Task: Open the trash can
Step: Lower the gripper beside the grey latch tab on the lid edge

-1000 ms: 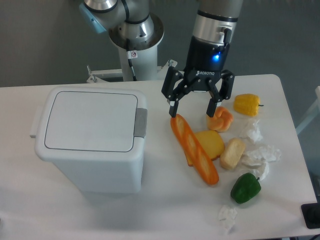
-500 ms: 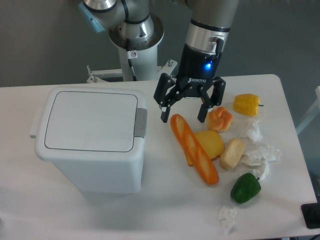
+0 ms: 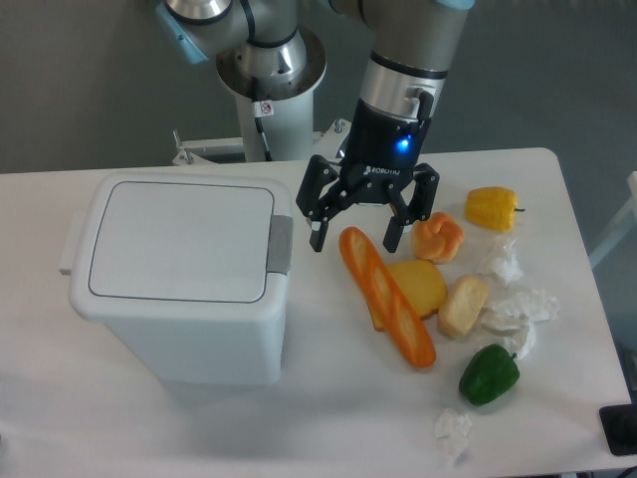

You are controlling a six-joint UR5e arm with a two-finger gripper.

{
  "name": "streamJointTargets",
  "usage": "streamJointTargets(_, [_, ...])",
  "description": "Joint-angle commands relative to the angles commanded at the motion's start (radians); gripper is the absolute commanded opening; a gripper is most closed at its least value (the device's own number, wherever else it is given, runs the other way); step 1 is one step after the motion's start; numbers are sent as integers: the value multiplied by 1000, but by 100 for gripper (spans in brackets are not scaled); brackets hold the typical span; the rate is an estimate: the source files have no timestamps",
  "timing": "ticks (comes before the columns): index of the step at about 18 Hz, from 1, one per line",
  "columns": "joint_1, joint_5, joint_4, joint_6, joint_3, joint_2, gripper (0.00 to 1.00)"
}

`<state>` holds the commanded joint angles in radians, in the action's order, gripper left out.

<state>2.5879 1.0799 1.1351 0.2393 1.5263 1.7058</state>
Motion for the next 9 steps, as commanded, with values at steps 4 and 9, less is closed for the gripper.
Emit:
streamJointTargets(4, [-2,0,0,-2,11,0,100])
streamJointTargets(9, [-8,0,0,0,14,0,100])
